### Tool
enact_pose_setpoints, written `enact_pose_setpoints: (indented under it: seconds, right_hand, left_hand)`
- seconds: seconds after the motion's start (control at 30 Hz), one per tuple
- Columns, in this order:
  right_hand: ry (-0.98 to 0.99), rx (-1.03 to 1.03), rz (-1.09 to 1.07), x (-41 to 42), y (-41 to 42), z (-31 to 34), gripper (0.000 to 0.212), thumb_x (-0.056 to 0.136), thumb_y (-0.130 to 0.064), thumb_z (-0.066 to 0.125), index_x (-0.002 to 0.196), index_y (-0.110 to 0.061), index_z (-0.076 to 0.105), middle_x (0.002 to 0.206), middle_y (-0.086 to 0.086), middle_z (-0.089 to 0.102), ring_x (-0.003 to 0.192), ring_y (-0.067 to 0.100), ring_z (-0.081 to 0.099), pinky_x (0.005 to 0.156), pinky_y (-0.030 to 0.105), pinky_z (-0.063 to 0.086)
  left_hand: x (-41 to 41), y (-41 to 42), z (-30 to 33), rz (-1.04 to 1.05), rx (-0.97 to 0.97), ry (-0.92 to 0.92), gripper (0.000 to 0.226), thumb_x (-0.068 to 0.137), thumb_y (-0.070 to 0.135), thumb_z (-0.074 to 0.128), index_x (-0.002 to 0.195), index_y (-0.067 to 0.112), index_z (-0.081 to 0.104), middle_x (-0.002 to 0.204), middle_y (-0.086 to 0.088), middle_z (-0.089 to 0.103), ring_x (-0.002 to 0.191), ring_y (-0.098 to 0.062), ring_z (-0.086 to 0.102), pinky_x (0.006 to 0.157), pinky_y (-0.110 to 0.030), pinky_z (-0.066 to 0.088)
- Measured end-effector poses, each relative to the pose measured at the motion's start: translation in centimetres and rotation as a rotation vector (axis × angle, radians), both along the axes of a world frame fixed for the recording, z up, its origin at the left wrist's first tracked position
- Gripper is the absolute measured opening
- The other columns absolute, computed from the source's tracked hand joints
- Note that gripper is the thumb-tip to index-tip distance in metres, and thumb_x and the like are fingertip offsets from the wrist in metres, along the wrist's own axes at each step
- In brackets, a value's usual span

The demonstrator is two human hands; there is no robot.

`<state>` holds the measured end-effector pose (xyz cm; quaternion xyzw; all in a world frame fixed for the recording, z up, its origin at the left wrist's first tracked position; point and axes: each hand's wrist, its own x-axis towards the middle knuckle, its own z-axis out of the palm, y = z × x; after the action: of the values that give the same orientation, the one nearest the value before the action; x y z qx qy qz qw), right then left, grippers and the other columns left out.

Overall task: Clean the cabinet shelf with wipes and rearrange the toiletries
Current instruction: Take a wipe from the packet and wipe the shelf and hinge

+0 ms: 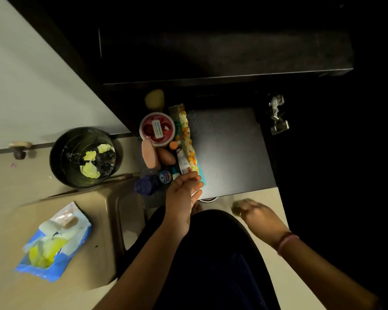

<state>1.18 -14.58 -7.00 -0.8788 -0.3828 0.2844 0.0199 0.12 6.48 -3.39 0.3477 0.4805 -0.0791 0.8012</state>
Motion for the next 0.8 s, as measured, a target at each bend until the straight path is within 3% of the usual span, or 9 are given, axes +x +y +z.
enact_pose_setpoints:
  seconds: [0.07,0.1,0.2,0.3,0.37,0.47,0.57,0.67,0.8]
  right_hand:
    - [0.125,-0.175,0.019,-0.4,-1.8,0.4,0.034,0.087,-0.004,0.046,0.113,-0.018,0.062,0.118,-0.001,0.062,0.107,0.02,0.061,0.09,0.027,0.05]
    - [0.116,-0.162,-0.038,-0.1,-1.9,1.1,0.036,0.086,-0.004,0.047,0.114,-0.02,0.063,0.12,-0.002,0.062,0.108,0.019,0.061,0.091,0.028,0.05]
    - [-0.101,0.092,-0.296,3.3,-0.2,3.2,0.03,0.08,-0.003,0.061,0.105,-0.018,0.07,0.107,0.003,0.067,0.084,0.024,0.07,0.073,0.03,0.056]
    - [-0.176,0.362,-0.404,9.2,4.6,4.2,0.032,0.079,0.004,0.061,0.106,-0.012,0.07,0.102,0.01,0.064,0.085,0.027,0.065,0.08,0.035,0.055]
    - [-0.226,0.429,-0.386,13.3,8.6,3.9,0.031,0.078,0.006,0.058,0.102,-0.008,0.072,0.104,0.012,0.064,0.092,0.03,0.065,0.086,0.035,0.053]
    - [-0.244,0.309,-0.364,19.0,14.1,1.7,0.033,0.084,-0.001,0.052,0.112,-0.011,0.068,0.115,0.013,0.065,0.104,0.031,0.063,0.094,0.034,0.05]
    - [-0.143,0.137,-0.377,21.8,17.7,-0.7,0.032,0.092,-0.015,0.048,0.122,-0.011,0.058,0.128,0.014,0.057,0.114,0.032,0.056,0.096,0.037,0.047]
    - [-0.192,0.084,-0.298,20.2,17.7,-1.6,0.029,0.096,-0.017,0.044,0.117,-0.003,0.059,0.118,0.019,0.061,0.107,0.036,0.058,0.088,0.036,0.047]
    - [-0.158,0.193,-0.329,13.4,13.2,-1.8,0.025,0.097,-0.015,0.043,0.11,0.001,0.058,0.109,0.019,0.058,0.101,0.032,0.054,0.083,0.037,0.045]
  left_hand:
    - [-0.1,-0.1,0.2,-0.007,-0.003,-0.002,0.019,0.088,-0.002,0.053,0.081,0.013,0.062,0.102,-0.011,0.062,0.101,-0.024,0.059,0.073,-0.023,0.048]
    - [-0.1,-0.1,0.4,-0.017,-0.004,-0.012,0.019,0.088,-0.001,0.053,0.08,0.013,0.062,0.1,-0.01,0.062,0.099,-0.023,0.06,0.073,-0.023,0.048]
    - [0.1,0.1,0.5,-0.042,-0.001,-0.041,0.02,0.089,-0.001,0.051,0.081,0.014,0.062,0.092,-0.006,0.063,0.091,-0.019,0.061,0.073,-0.024,0.048]
    - [0.0,0.0,0.6,-0.043,0.002,-0.035,0.02,0.09,-0.001,0.05,0.082,0.014,0.061,0.09,-0.005,0.062,0.088,-0.017,0.061,0.074,-0.024,0.047]
    - [-0.1,-0.2,0.7,-0.039,0.003,-0.039,0.02,0.09,-0.001,0.05,0.08,0.014,0.061,0.09,-0.006,0.062,0.087,-0.017,0.061,0.072,-0.024,0.047]
    - [0.1,-0.2,0.9,-0.023,0.006,-0.047,0.02,0.09,0.0,0.051,0.08,0.013,0.061,0.092,-0.007,0.062,0.088,-0.018,0.061,0.071,-0.023,0.047]
    - [0.2,0.0,0.7,-0.006,0.009,-0.04,0.02,0.091,0.001,0.049,0.08,0.014,0.06,0.091,-0.006,0.062,0.085,-0.016,0.061,0.07,-0.023,0.047]
    - [0.1,0.2,0.4,-0.013,0.028,-0.031,0.021,0.089,0.0,0.051,0.079,0.015,0.06,0.091,-0.006,0.062,0.091,-0.019,0.06,0.07,-0.022,0.046]
    - [-0.2,0.3,0.1,-0.028,0.033,-0.009,0.022,0.088,-0.001,0.052,0.078,0.017,0.062,0.09,-0.005,0.063,0.095,-0.02,0.059,0.072,-0.023,0.047]
